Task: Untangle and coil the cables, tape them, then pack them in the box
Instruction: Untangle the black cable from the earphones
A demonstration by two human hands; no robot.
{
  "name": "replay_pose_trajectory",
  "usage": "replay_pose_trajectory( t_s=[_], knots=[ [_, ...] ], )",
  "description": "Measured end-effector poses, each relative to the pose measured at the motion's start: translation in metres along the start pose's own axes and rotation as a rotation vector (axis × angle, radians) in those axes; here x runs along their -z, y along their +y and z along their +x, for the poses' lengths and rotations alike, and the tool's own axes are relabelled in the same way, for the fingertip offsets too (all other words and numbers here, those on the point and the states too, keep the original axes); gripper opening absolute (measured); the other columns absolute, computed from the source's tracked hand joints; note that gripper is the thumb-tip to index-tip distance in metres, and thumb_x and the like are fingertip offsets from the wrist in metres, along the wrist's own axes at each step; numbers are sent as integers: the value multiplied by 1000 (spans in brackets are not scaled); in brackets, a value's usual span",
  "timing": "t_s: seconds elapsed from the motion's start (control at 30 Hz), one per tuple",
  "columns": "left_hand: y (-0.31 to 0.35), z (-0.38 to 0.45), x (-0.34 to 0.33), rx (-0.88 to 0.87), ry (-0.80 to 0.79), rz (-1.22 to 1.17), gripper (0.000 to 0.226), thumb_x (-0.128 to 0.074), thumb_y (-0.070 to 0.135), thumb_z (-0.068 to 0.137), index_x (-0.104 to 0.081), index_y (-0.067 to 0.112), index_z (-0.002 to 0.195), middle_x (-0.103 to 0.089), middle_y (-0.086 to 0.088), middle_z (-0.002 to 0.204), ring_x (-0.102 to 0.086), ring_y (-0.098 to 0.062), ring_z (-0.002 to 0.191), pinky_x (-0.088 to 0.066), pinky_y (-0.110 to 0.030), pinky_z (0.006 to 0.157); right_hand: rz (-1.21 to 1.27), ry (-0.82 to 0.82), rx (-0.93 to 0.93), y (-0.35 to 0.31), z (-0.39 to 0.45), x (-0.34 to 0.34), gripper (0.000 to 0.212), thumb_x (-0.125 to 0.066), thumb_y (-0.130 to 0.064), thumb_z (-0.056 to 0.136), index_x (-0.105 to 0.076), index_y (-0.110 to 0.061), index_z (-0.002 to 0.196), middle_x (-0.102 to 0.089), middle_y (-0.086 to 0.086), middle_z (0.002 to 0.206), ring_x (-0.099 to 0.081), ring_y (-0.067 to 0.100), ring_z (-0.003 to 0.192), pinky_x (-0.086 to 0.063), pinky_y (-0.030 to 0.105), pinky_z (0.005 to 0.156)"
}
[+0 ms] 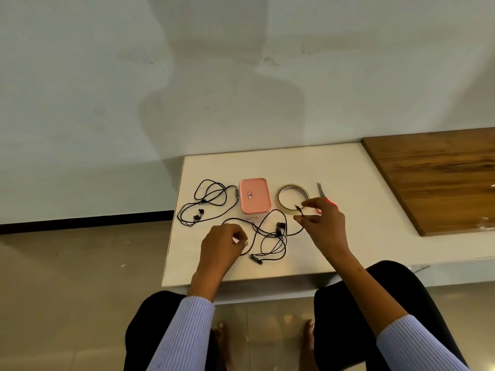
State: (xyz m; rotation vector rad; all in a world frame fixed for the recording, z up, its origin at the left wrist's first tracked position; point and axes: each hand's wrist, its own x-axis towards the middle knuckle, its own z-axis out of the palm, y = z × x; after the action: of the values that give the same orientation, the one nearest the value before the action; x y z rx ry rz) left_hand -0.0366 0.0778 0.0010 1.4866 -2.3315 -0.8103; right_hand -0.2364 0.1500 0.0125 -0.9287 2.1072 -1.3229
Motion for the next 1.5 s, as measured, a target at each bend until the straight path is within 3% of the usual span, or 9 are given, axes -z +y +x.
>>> replay_pose_trajectory(
  t_s=[0.3, 0.47, 0.67, 0.93, 1.17, 1.27, 1.33, 1.4, 1.5],
  knots=[
    [30, -13, 24, 63, 142, -588, 40, -66, 16, 86, -59, 26, 125, -61, 14, 104, -58, 13, 84, -49, -11, 81, 69, -269, 193, -17, -11, -12, 17, -70, -2, 80, -73, -12, 93, -72, -2, 81, -69, 2, 76, -52, 12, 72],
    [27, -22, 19, 107, 159, -725, 27, -72, 11, 80, -71, 14, 107, -74, -1, 91, -70, -11, 82, -55, -30, 81, 52, -399, 311, -28, -26, -33, 12, -73, -10, 79, -75, -15, 90, -72, -5, 81, -68, 6, 77, -54, 17, 73],
    [17, -21, 29, 58, 233, -610, 13, -72, 7, 79, -75, 13, 90, -73, -1, 73, -69, -12, 65, -56, -22, 67, 53, -370, 307, -38, -30, -46, 13, -73, -10, 79, -76, -18, 90, -66, -16, 67, -56, 5, 52, -47, 15, 52],
    [-13, -19, 46, 107, 373, -620, 15, -74, 5, 77, -75, 18, 83, -73, 3, 77, -70, -11, 72, -56, -22, 73, -232, -317, 387, -29, -5, -26, 13, -76, -24, 76, -77, -24, 89, -71, -7, 72, -60, 18, 61, -48, 29, 61],
    [-28, -20, 46, 113, 491, -415, 13, -71, 10, 81, -75, 18, 90, -74, 6, 90, -68, -9, 89, -54, -20, 75, -204, -214, 359, -22, 4, -6, 10, -75, -22, 78, -76, -26, 88, -73, -11, 82, -50, 4, 56, -41, 13, 56],
    [-27, -18, 40, 62, 474, -118, 23, -66, 8, 85, -73, 21, 103, -71, 6, 109, -64, -13, 99, -49, -22, 77, -191, -182, 403, -23, -2, -14, 9, -74, -20, 79, -75, -23, 88, -72, -10, 81, -49, 3, 54, -38, 17, 54],
    [-20, -18, 36, 18, 425, -43, 35, -64, 6, 86, -67, 23, 116, -69, 5, 110, -59, -10, 87, -41, -15, 72, -193, -164, 438, -25, -6, -20, 9, -74, -17, 79, -75, -19, 88, -70, -11, 79, -52, -5, 61, -35, 15, 55],
    [-9, -18, 32, -84, 325, -195, 43, -65, 4, 84, -61, 21, 124, -69, 6, 106, -55, -3, 69, -38, -7, 63, -232, -163, 474, -28, -8, -26, 9, -74, -18, 79, -75, -19, 88, -69, -11, 79, -53, -7, 63, -34, 15, 56],
    [5, -18, 23, -196, 208, -373, 47, -71, 7, 81, -60, 19, 125, -68, 9, 106, -61, -2, 74, -48, -10, 64, -290, -203, 529, -32, -13, -37, 9, -74, -21, 79, -76, -21, 87, -72, -9, 82, -47, -1, 54, -36, 19, 56]
  ],
)
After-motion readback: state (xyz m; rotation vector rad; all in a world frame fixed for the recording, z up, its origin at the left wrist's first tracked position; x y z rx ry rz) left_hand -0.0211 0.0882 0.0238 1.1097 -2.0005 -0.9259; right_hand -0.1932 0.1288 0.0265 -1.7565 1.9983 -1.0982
